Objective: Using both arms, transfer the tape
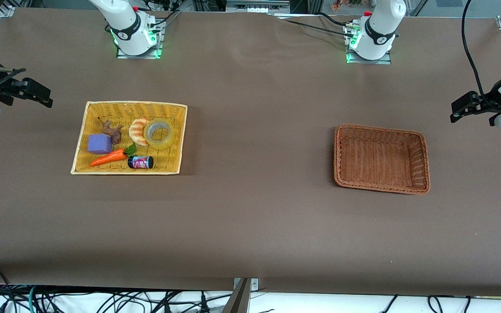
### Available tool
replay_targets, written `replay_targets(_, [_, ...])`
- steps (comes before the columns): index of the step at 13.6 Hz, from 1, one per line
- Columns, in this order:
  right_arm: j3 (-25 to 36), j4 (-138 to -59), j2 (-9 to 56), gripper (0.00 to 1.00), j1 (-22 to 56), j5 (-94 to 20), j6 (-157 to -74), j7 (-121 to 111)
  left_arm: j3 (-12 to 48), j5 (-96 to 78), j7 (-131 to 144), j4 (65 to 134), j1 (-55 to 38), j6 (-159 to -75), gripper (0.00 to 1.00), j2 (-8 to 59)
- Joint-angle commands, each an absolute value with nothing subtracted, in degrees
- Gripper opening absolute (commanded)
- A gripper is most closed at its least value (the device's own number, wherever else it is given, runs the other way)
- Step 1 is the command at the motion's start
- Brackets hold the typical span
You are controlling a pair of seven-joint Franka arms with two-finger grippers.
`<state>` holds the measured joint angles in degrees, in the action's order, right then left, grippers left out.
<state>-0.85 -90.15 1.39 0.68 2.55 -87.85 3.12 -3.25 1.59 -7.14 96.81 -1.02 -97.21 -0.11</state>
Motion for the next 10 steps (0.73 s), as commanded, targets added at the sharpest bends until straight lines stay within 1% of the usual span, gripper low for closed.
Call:
replay_targets(1, [-1.58, -89.47, 1.58, 1.00, -0.09, 2.37, -87.54, 2.73, -2.90, 1.67, -7.56, 95.62, -0.97, -96.15, 1.00, 0.35])
replay_targets(4, [-1.50, -89.47, 1.58, 1.00, -0.17, 2.37, -87.63, 2.64, -2.73, 1.67, -7.30, 95.54, -1.58, -96.15, 1.00, 0.26])
replay_targets(6, [-1.49, -89.47, 1.58, 1.00, -0.18, 2.37, -87.63, 2.55, -0.89, 1.67, -7.21, 95.45, -1.50, -95.89, 1.00, 0.17])
replay_targets(10, [-1.49, -89.47, 1.58, 1.00, -0.18, 2.37, -87.71, 2.55, 0.44, 1.76, -6.94, 94.32, -1.41, -95.71, 1.00, 0.35])
